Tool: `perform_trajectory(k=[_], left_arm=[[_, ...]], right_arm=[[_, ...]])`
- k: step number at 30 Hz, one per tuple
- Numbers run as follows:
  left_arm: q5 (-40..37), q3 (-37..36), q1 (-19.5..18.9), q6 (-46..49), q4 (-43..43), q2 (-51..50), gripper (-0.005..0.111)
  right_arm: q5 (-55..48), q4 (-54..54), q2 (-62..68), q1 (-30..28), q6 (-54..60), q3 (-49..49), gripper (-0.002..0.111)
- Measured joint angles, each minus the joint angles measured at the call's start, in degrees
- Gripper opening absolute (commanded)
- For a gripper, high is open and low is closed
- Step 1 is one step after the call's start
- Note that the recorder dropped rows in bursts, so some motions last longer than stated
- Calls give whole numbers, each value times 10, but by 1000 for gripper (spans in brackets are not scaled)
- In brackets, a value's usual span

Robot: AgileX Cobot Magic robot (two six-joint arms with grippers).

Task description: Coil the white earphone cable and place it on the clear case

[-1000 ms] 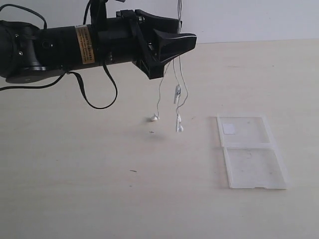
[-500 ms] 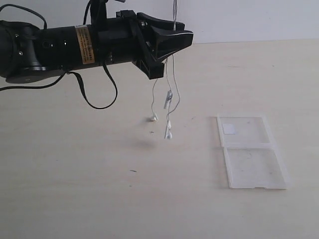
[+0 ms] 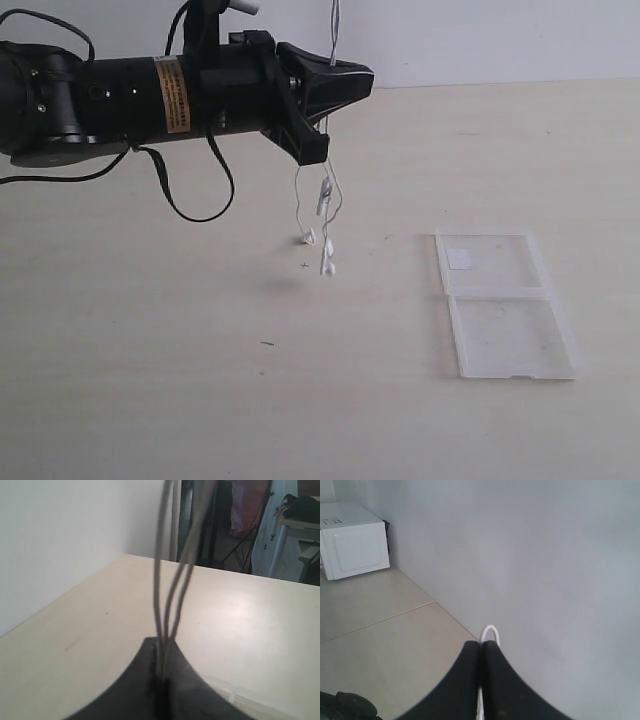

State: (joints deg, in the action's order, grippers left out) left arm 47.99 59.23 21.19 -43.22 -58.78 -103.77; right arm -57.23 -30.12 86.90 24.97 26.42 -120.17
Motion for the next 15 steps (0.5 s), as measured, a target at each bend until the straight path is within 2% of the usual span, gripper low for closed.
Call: perform_trajectory(k=[7, 15], left_arm=[[0, 0, 0, -18, -23, 0, 0], [-4, 0, -5, -61, -46, 8, 0]], right_arm=[[-3, 18, 0, 0, 0, 0, 0], [-4, 166, -9, 0, -65, 0, 0]])
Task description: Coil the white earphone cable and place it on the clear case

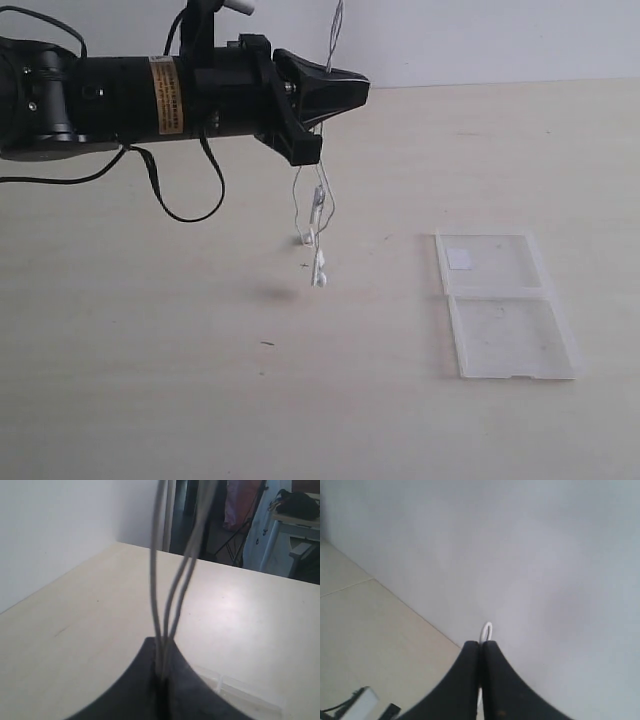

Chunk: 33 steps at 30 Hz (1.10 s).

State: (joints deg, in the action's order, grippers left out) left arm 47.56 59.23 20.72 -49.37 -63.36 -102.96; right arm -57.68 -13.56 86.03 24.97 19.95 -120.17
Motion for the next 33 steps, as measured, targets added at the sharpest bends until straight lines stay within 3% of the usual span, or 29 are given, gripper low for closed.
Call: perform_trajectory(k=[9, 24, 33], left_arm=[[-9, 0, -1, -69, -73, 44, 0], [-17, 0, -1, -211, -232, 114, 0], [-18, 0, -1, -240, -253, 140, 0]], right_arm=[[-49, 157, -15, 0, -86, 0, 0], [-125, 308, -12, 0, -137, 0, 0], [-126, 381, -12, 0, -168, 89, 0]])
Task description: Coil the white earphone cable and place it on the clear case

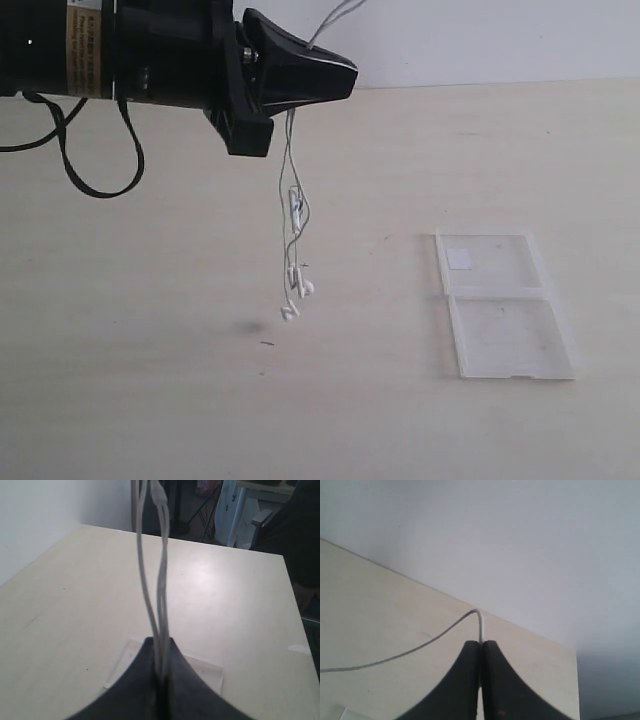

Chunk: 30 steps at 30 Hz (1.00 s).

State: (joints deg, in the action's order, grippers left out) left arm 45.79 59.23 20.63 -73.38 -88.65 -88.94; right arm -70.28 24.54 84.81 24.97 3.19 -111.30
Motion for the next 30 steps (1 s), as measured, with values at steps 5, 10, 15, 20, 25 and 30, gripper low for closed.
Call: perform_trajectory(k=[5, 10, 15, 20, 25, 30], left_arm=[[0, 0, 0, -18, -9, 3, 0], [6, 0, 0, -29, -24, 3, 0], [7, 0, 0, -34, -26, 3, 0], [-25, 0, 0, -35, -19, 3, 0], [-66, 0, 0, -35, 19, 3, 0], [-92, 0, 0, -35, 39, 4, 0]], right_arm=[[35, 17, 0, 0, -29, 72, 0], [91, 23, 1, 0, -55, 135, 0], [111, 35, 19, 0, -60, 187, 0], [113, 37, 34, 0, -70, 233, 0], [113, 22, 34, 0, -76, 267, 0], [114, 6, 35, 0, -78, 305, 0]])
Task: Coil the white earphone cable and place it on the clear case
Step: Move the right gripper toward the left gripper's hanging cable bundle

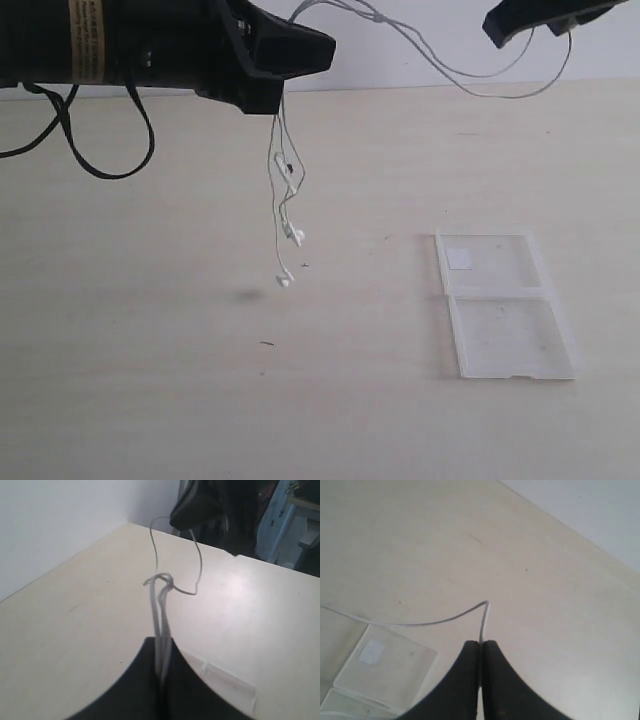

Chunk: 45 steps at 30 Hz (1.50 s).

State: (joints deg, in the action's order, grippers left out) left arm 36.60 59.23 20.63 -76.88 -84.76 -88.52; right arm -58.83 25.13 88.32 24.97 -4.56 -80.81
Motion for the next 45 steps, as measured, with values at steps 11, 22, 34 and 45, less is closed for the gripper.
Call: perform_trajectory(k=[11, 22, 34, 45], left_arm=[[-25, 0, 0, 0, 12, 16, 0], [-38, 0, 0, 0, 26, 28, 0], [-96, 0, 0, 0, 39, 28, 0], [-108, 0, 0, 1, 31, 28, 0]], right_arm=[[30, -12, 28, 0, -12, 43, 0], [30, -60, 79, 0, 10, 43, 11], [39, -74, 62, 0, 30, 43, 53], [232, -201, -17, 0, 122, 105, 53]])
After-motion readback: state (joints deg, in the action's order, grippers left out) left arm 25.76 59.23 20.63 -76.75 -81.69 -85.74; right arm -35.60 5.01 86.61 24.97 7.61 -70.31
